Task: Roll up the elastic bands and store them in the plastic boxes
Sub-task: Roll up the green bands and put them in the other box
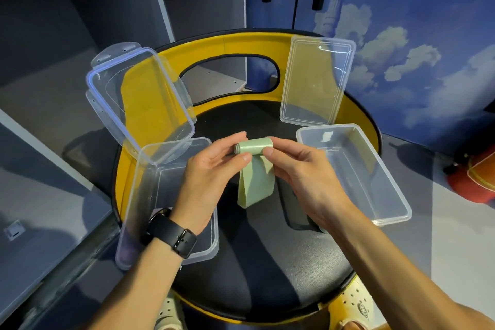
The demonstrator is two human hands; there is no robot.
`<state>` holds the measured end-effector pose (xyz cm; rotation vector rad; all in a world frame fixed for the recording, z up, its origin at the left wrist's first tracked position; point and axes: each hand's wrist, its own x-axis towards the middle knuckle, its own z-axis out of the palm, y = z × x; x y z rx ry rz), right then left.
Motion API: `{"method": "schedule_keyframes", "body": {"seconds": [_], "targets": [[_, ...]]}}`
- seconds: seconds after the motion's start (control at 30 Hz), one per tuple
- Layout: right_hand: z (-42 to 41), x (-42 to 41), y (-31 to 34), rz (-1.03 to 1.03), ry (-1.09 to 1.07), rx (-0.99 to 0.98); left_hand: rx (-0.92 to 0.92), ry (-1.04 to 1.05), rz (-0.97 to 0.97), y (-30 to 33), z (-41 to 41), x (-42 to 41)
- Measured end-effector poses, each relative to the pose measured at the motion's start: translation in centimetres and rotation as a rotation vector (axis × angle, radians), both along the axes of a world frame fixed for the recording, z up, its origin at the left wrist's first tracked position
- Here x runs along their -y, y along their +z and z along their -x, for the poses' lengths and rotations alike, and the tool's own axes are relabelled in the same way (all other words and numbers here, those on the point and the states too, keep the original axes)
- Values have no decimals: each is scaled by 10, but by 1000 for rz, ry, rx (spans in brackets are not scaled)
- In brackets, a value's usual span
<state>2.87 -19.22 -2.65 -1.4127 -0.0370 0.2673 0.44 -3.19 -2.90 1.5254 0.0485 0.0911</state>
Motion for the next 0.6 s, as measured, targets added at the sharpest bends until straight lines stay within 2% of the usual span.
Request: {"method": "schedule_keyframes", "body": {"seconds": [0.27, 0.47, 0.6], "targets": [[1, -1, 2, 39, -29, 17, -16, -26, -9, -2, -2, -1], [-5, 4, 4, -97, -10, -58, -39, -99, 43, -2, -2, -3], [-8, 6, 4, -210, 27, -53, -74, -71, 85, -2, -2, -1]]}}
